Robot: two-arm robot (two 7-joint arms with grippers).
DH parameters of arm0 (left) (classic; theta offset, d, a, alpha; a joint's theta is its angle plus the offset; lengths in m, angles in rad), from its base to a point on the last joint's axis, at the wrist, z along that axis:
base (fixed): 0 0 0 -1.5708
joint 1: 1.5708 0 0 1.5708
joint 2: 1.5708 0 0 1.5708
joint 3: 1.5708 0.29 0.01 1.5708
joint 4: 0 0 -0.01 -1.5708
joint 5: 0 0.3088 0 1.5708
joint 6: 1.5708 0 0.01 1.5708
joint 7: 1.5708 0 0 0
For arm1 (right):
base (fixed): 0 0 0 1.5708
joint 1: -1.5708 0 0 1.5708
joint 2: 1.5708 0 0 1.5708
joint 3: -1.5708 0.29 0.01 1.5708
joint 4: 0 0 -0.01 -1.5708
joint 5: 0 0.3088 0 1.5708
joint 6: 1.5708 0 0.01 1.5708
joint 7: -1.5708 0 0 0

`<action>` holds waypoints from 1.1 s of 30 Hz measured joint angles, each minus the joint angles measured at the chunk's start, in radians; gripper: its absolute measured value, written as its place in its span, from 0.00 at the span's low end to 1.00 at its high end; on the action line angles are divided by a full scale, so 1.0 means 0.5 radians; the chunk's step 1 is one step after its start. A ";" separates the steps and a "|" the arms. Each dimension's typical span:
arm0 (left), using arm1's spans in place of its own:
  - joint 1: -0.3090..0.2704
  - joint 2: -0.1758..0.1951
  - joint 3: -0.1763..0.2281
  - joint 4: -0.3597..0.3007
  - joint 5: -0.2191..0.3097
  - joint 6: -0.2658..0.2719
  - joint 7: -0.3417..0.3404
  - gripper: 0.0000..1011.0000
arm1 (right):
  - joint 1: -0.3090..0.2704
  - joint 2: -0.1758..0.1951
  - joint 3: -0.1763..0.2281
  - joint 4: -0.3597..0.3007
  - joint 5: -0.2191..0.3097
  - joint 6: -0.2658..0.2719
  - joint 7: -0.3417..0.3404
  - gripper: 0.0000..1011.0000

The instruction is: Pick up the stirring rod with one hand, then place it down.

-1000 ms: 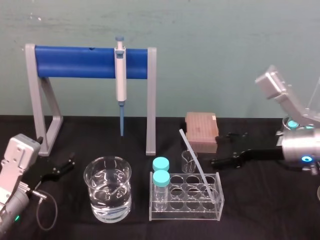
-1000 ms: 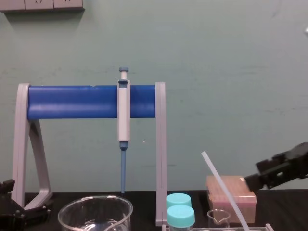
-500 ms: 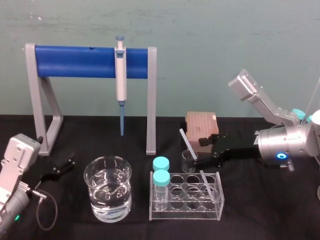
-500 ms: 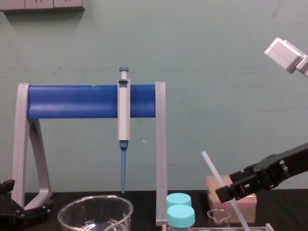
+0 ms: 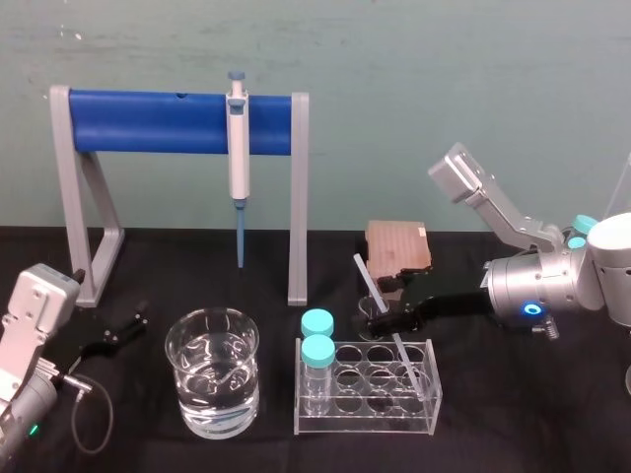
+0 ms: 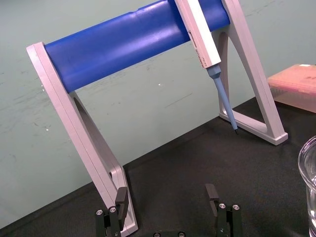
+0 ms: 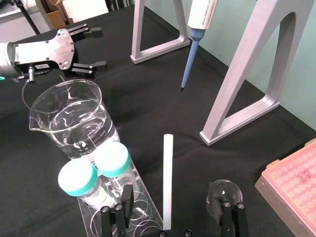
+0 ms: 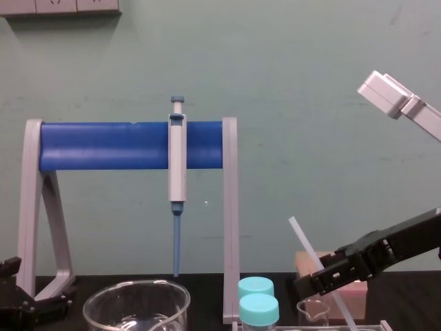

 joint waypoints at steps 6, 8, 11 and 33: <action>0.000 0.000 0.000 0.000 0.000 0.000 0.000 0.99 | 0.000 0.003 -0.003 -0.016 0.002 -0.001 -0.009 0.83; 0.000 0.000 0.000 0.000 0.000 0.000 0.000 0.99 | -0.002 0.006 -0.003 -0.021 0.005 -0.002 -0.015 0.78; 0.000 0.000 0.000 0.000 0.000 0.000 0.000 0.99 | -0.006 0.010 -0.002 -0.028 0.010 -0.002 -0.017 0.69; 0.000 0.000 0.000 0.000 0.000 0.000 0.000 0.99 | -0.021 0.035 -0.006 -0.041 0.026 -0.008 -0.016 0.07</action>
